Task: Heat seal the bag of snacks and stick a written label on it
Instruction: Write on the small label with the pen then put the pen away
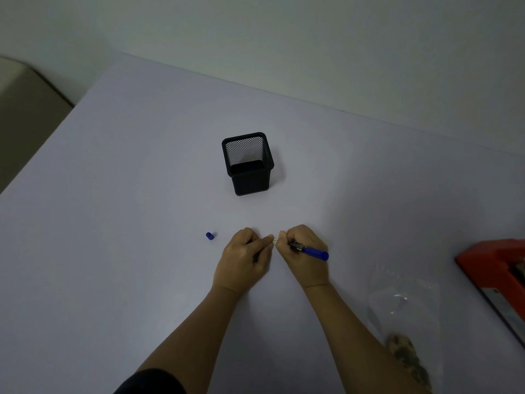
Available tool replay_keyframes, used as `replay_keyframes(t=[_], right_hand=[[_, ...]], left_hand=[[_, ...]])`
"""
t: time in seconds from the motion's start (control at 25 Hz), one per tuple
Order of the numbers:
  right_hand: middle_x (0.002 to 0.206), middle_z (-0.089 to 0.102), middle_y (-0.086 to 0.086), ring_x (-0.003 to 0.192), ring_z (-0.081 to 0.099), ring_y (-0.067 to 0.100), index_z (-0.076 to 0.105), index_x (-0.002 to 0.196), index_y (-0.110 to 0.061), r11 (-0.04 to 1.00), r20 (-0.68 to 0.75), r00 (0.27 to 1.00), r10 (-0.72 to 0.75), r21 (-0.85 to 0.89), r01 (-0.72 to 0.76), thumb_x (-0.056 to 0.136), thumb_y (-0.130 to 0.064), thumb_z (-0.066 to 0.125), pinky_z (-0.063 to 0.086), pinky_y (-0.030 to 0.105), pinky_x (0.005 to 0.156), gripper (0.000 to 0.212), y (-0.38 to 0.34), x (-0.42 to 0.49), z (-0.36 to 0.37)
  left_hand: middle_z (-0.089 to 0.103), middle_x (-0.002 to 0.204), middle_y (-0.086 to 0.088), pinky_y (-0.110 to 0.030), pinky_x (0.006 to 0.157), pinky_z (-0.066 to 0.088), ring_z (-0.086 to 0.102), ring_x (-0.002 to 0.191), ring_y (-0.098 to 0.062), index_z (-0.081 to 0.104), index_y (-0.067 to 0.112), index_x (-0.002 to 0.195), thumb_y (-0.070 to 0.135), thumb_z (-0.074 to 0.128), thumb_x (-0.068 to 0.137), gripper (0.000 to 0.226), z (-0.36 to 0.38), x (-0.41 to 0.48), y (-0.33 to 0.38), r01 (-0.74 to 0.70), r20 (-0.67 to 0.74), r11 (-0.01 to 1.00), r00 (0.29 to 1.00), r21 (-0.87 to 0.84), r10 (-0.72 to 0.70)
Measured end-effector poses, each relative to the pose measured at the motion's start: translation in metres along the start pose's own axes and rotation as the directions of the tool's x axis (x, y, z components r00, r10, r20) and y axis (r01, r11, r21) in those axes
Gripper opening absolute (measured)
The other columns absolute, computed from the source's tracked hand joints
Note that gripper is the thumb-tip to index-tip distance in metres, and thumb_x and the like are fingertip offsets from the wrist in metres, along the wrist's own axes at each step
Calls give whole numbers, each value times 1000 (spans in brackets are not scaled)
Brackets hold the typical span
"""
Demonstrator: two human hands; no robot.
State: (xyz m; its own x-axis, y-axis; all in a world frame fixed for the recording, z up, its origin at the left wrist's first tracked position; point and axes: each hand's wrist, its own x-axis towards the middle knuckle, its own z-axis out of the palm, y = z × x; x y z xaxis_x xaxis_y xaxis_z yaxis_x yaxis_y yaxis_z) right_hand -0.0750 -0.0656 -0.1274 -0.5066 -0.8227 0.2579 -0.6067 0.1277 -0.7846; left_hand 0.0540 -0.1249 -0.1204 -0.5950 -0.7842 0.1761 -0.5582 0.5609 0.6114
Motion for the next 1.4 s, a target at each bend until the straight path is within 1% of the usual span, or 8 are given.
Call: replay_keyframes(t=[0.32, 0.48, 0.68, 0.84, 1.08, 1.16, 1.28, 1.4], right_hand=[[52, 48, 10, 59, 38, 9, 44, 56, -6, 1000, -14, 1000, 18, 7, -17, 83, -23, 48, 32, 0, 53, 32, -1, 1, -1], [51, 48, 9, 57, 38, 9, 44, 56, -6, 1000, 2, 1000, 1, 8, -1, 84, -22, 48, 33, 1, 52, 32, -2, 0, 0], [54, 40, -1, 57, 39, 11, 42, 57, -12, 999, 7, 1000, 9, 34, -9, 84, -24, 47, 33, 2, 52, 30, -3, 1, -1], [52, 47, 8, 58, 42, 19, 44, 57, -5, 1000, -2, 1000, 18, 19, -18, 84, -24, 47, 35, 6, 52, 33, -1, 1, 0], [51, 49, 10, 57, 40, 13, 45, 55, -5, 1000, -1, 1000, -1, 7, 1, 83, -22, 48, 31, -3, 54, 33, -3, 1, -1], [51, 49, 10, 58, 41, 17, 45, 56, -4, 1000, -2, 1000, -7, 9, 7, 84, -21, 48, 33, 0, 54, 33, -2, 1, -1], [52, 49, 11, 58, 42, 19, 45, 56, -4, 1000, 5, 1000, -15, -2, 15, 84, -22, 48, 37, 11, 53, 33, -1, 0, 0], [52, 48, 9, 59, 42, 19, 45, 56, -5, 1000, 5, 1000, 2, -5, -2, 84, -24, 47, 34, 5, 52, 35, -1, 2, 0]], left_hand=[[54, 68, -4, -14, 60, 36, 46, 62, -12, 74, 10, 93, 29, 53, 86, 29, -1, 0, 1, 1, 6, 1000, 1000, 0, -1], [54, 68, -4, -11, 62, 32, 47, 62, -12, 74, 10, 93, 29, 53, 86, 29, -1, 1, 0, 3, 8, 1000, 1000, 9, -3], [54, 68, -4, -14, 61, 35, 48, 62, -13, 74, 10, 93, 28, 54, 86, 29, 0, 0, -1, 4, 10, 1000, 1000, 2, -4], [54, 67, -5, -15, 60, 36, 48, 62, -13, 74, 9, 92, 28, 54, 86, 29, 0, 0, -1, 8, 14, 1000, 1000, -1, -8], [54, 67, -4, -11, 62, 33, 47, 62, -13, 74, 10, 92, 29, 53, 86, 29, 0, 0, -1, 12, 9, 1000, 1000, 3, -12], [54, 67, -4, -10, 63, 33, 47, 62, -12, 74, 10, 92, 29, 54, 86, 29, 0, 0, 0, 11, 7, 1000, 1000, 0, -11], [54, 67, -4, -10, 64, 32, 46, 63, -11, 74, 10, 93, 28, 54, 86, 28, 0, 0, 0, 9, 9, 1000, 1000, -3, -9], [55, 68, -4, -12, 62, 35, 48, 63, -12, 74, 10, 93, 28, 54, 86, 28, 0, 1, 0, 8, 10, 1000, 1000, 3, -8]])
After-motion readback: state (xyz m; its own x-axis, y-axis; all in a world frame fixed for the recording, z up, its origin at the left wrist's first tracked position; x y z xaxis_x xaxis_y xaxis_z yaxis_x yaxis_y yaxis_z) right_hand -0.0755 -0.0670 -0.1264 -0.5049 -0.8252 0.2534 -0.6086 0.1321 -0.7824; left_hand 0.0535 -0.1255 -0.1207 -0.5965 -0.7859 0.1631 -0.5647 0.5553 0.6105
